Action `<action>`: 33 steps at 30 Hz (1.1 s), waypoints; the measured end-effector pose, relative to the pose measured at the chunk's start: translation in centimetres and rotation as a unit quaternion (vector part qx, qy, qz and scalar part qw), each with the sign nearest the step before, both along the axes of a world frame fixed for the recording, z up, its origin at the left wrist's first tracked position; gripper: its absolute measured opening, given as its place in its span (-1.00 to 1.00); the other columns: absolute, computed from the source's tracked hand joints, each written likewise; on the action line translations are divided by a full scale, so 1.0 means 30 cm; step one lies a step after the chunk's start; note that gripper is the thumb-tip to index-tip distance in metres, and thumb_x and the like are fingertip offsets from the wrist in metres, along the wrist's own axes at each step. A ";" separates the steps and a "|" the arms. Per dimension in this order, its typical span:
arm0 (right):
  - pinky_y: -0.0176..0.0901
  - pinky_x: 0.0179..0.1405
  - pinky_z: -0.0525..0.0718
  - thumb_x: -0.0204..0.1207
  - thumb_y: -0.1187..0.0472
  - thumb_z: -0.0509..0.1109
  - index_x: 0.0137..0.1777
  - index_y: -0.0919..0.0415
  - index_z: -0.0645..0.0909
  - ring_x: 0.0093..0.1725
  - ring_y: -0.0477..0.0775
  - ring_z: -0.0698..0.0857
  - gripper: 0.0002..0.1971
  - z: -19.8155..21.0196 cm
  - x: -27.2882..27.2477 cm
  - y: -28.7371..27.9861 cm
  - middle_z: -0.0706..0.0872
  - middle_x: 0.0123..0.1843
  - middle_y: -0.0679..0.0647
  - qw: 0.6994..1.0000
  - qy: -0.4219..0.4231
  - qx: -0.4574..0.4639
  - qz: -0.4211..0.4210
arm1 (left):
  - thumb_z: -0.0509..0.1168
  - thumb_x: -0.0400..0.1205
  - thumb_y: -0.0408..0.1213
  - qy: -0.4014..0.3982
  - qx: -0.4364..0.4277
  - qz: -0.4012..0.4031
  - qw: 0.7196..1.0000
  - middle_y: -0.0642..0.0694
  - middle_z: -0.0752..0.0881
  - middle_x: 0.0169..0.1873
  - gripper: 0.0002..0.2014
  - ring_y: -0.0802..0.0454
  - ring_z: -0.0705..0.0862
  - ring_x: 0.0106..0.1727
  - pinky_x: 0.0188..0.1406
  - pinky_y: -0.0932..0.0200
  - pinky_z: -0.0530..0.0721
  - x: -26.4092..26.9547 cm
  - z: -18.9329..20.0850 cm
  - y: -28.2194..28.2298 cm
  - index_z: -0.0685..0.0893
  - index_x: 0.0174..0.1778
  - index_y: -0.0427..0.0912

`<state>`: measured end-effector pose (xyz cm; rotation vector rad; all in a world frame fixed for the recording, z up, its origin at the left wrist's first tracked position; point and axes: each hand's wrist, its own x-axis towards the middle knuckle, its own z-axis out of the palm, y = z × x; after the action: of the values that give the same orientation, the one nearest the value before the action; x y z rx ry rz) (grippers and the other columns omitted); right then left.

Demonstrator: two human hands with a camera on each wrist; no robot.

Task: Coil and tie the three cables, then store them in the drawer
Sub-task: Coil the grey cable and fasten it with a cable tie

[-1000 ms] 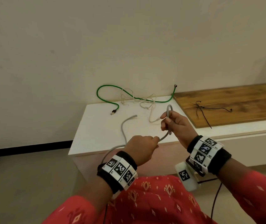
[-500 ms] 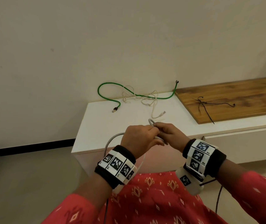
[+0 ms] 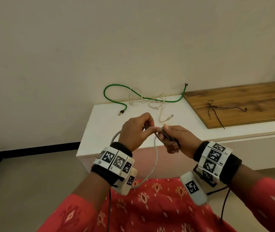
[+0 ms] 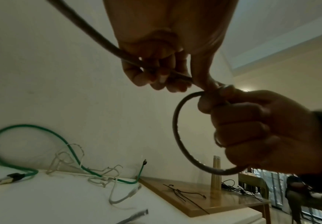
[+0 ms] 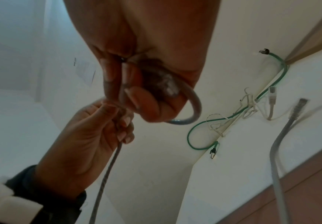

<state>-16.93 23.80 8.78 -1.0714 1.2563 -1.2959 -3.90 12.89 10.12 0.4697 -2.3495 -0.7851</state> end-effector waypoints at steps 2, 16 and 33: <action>-0.34 -0.64 0.33 0.67 0.07 -0.01 -0.26 0.26 0.49 -0.67 -0.13 0.20 -0.61 0.003 -0.007 0.000 0.25 -0.67 -0.08 1.000 -0.005 0.014 0.002 | 0.35 0.47 -0.09 0.006 0.039 -0.019 0.999 0.14 0.58 -0.48 -0.83 0.21 0.54 -0.43 -0.34 0.25 0.53 0.013 -0.003 -0.015 0.56 -0.29 -0.08; -0.24 -0.47 0.47 0.57 -0.01 0.13 -0.37 0.23 0.49 -0.61 -0.08 0.39 -0.61 0.031 -0.029 0.005 0.39 -0.63 -0.07 0.993 0.072 0.051 0.079 | 0.30 0.37 0.15 -0.026 -0.062 -0.010 0.998 0.12 0.59 -0.30 -0.67 0.21 0.57 -0.30 -0.24 0.21 0.58 0.006 -0.001 -0.016 0.58 -0.22 -0.05; -0.31 -0.53 0.47 0.55 0.10 0.20 -0.30 0.21 0.46 -0.62 -0.12 0.37 -0.75 0.010 -0.057 0.004 0.44 -0.59 -0.09 0.987 0.022 0.086 0.133 | 0.38 0.52 -0.25 0.069 0.082 0.035 0.994 0.09 0.55 -0.60 -0.85 0.16 0.41 -0.51 -0.50 0.35 0.32 0.024 -0.013 -0.037 0.71 -0.34 -0.21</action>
<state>-18.66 23.92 9.07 -1.1058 1.1888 -0.9495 -3.18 11.78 9.73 0.5468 -2.1400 -0.9502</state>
